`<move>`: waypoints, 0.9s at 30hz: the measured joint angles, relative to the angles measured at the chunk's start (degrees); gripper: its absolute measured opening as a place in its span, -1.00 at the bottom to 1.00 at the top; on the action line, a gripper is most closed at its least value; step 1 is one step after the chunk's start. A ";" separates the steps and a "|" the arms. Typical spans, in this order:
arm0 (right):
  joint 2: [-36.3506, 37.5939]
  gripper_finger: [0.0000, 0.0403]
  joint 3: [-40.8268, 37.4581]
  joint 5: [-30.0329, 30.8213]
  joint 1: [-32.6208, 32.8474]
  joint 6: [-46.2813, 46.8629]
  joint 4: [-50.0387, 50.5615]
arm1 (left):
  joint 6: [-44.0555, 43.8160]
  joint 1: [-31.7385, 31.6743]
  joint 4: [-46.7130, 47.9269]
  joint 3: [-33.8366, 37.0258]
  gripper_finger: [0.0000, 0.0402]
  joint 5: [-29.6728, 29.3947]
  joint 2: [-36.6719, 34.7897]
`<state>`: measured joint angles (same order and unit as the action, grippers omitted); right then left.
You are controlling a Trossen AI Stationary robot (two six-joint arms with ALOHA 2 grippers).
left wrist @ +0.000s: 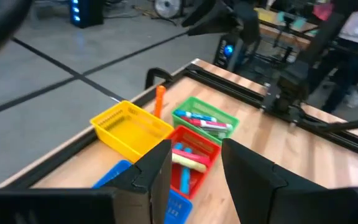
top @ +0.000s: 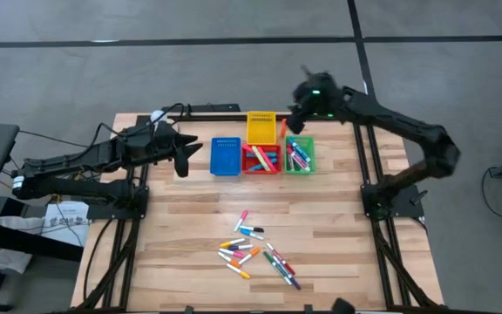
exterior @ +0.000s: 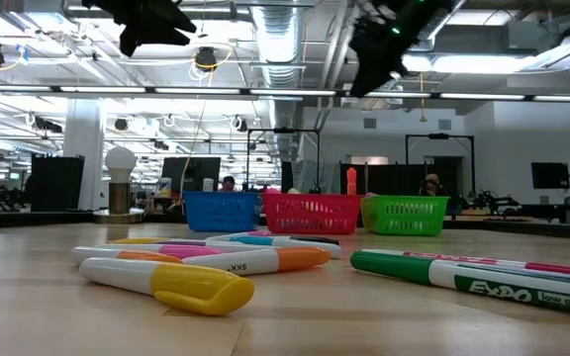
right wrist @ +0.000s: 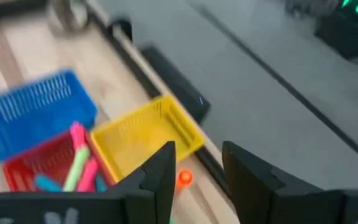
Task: Pick & Place Markers
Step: Put the large orange highlighter pen into the red bin
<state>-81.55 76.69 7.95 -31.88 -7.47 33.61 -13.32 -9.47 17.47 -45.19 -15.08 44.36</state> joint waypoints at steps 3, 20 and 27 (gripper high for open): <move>7.49 -0.40 -12.91 -5.79 -4.29 2.08 -15.61 | 0.00 0.00 -0.42 0.00 -0.30 -1.54 0.00; 11.82 -0.40 -34.98 -14.27 -11.08 3.19 -43.12 | 4.34 -0.87 -8.64 -0.02 -0.30 -12.26 1.08; 7.46 -0.40 -35.00 -15.16 -10.88 -3.96 -44.00 | 17.77 -4.96 -20.52 -0.04 -0.30 -12.36 1.55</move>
<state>-74.09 41.69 -7.21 -42.76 -11.42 -10.40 4.45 -14.43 -3.05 -45.23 -27.44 45.91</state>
